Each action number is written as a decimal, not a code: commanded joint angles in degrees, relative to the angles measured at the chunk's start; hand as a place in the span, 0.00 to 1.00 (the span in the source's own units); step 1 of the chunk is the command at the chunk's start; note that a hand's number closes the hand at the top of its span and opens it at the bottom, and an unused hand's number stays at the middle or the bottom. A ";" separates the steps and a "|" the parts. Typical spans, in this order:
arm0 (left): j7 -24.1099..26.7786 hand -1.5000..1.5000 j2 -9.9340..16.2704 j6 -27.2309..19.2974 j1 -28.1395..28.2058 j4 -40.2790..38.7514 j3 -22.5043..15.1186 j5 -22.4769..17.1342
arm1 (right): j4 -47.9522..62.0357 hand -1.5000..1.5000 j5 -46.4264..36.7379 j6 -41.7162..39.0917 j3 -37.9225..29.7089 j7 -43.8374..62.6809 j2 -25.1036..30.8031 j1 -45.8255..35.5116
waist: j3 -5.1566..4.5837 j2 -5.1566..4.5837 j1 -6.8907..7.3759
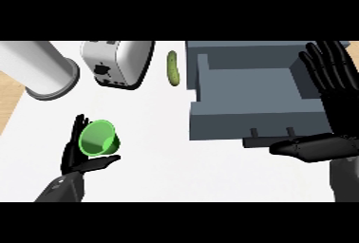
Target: Pick up the cup, place it into the drawer and close the drawer
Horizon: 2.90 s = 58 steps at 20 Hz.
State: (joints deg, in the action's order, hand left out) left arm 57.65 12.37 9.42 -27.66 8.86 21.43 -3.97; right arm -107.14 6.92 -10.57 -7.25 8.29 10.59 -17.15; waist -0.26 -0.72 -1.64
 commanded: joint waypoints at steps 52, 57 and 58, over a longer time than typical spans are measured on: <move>-43.02 1.00 -12.37 -24.72 -46.04 24.28 -21.80 -5.46 | 1.03 0.00 1.47 -1.31 -3.79 -0.56 2.63 0.85 | 0.30 0.43 -0.51; -41.83 1.00 -12.37 -29.76 -49.48 14.46 -27.88 -9.88 | 3.58 0.00 0.56 -2.81 -1.85 -4.36 1.75 0.32 | 0.36 -0.36 -3.32; -42.24 1.00 -12.37 -31.32 -49.51 13.21 -29.39 -9.72 | 1.48 0.00 0.40 -1.61 -1.35 -2.96 1.05 -0.13 | 0.36 -0.33 -3.83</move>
State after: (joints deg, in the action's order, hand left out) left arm 16.29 0.02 -18.29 -74.93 27.80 -4.18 -11.85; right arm -104.28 7.23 -12.51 -9.58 4.92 12.43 -16.80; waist 0.09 -0.74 -3.78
